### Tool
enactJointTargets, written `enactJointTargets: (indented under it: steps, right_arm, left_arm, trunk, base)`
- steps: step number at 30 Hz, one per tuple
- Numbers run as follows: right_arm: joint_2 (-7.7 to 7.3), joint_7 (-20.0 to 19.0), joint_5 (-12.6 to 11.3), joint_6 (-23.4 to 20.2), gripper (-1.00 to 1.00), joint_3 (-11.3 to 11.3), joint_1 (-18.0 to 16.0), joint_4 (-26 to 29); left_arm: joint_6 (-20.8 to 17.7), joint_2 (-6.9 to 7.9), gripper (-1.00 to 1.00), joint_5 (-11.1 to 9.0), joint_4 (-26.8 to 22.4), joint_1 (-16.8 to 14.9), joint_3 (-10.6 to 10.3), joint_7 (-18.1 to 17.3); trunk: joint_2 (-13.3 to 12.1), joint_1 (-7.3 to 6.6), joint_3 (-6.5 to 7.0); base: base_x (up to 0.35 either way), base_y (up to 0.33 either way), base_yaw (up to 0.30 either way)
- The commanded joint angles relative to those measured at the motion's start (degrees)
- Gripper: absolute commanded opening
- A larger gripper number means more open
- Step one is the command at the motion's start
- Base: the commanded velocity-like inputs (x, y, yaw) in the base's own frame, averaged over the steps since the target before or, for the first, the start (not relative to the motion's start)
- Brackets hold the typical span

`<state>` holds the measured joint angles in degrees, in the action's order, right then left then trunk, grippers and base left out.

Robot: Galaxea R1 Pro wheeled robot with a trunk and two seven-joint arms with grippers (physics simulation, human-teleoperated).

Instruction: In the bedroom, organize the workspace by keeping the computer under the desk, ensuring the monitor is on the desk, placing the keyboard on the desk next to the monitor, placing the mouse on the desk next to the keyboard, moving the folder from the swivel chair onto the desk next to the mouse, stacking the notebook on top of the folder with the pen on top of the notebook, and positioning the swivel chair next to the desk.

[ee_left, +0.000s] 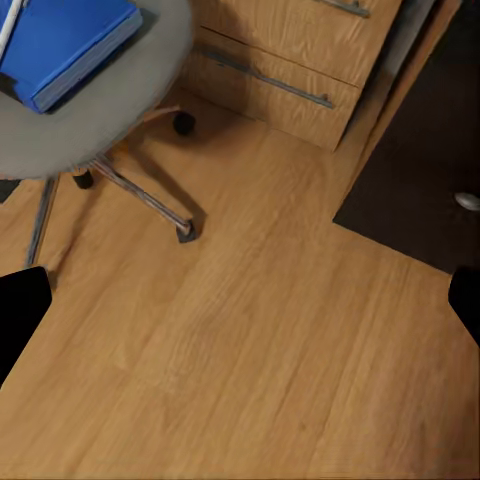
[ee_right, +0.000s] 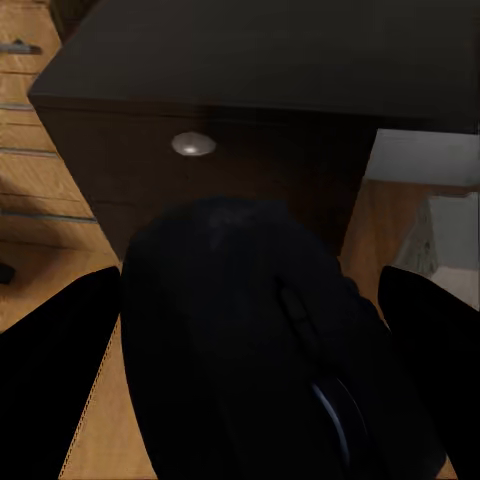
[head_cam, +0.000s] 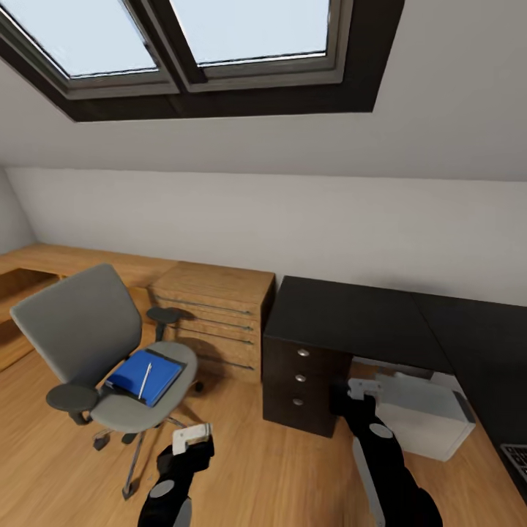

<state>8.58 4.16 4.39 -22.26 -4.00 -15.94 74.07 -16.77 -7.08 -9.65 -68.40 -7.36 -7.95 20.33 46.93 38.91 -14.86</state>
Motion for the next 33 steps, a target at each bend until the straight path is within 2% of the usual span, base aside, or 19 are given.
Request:
enactJointTargets:
  steps: [1, 4, 7, 9, 15, 28, 33]
  right_arm:
    - [0.15, -0.02, 0.37, -1.85, -1.0, 0.22, -0.04, 2.15]
    - [0.35, 0.22, -0.13, -3.14, -1.0, 0.42, -0.05, 4.5]
    - [0.72, 2.09, -1.55, -3.71, -1.0, 0.34, 0.0, 4.78]
    - [0.55, 3.19, -2.54, -3.75, -1.0, 0.32, 0.07, 3.34]
    - [0.54, 3.54, -2.88, -3.69, -1.0, 0.56, 0.25, 2.92]
    - [0.7, 3.58, -2.89, -3.66, -1.0, 1.08, 0.29, 2.91]
    - [0.8, 3.7, -2.97, -3.33, -1.0, 1.78, 0.29, 2.67]
  left_arm:
    - [-3.72, 0.04, 1.0, -0.72, -4.85, 0.74, -0.13, 0.49]
    - [-8.85, 0.0, 1.0, -1.28, -11.9, 1.55, -0.13, 0.5]
    - [-12.09, -0.04, 1.0, -3.5, -16.21, 2.36, -0.13, 0.52]
    - [-12.79, 0.26, 1.0, -4.94, -15.88, 2.72, -0.09, 0.57]
    - [-12.3, 2.33, 1.0, -5.27, -14.37, 2.86, -0.15, 0.77]
    - [-11.53, 2.52, 1.0, -5.37, -13.85, 2.87, -0.22, 0.68]
    - [-11.53, 2.51, 1.0, -5.38, -13.79, 2.87, -0.3, 0.68]
  trunk:
    - [0.06, 0.05, -0.08]
    - [0.06, 0.05, -0.08]
    - [0.06, 0.05, -0.08]
    - [0.06, 0.05, -0.08]
    - [0.06, 0.05, -0.08]
    - [0.06, 0.05, -0.08]
    - [0.06, 0.05, -0.08]
  base:
    - [0.321, 0.0, 0.0]
    - [0.321, 0.0, 0.0]
    - [0.321, 0.0, 0.0]
    - [0.321, 0.0, 0.0]
    - [0.321, 0.0, 0.0]
    - [0.321, 0.0, 0.0]
    - [0.316, 0.0, 0.135]
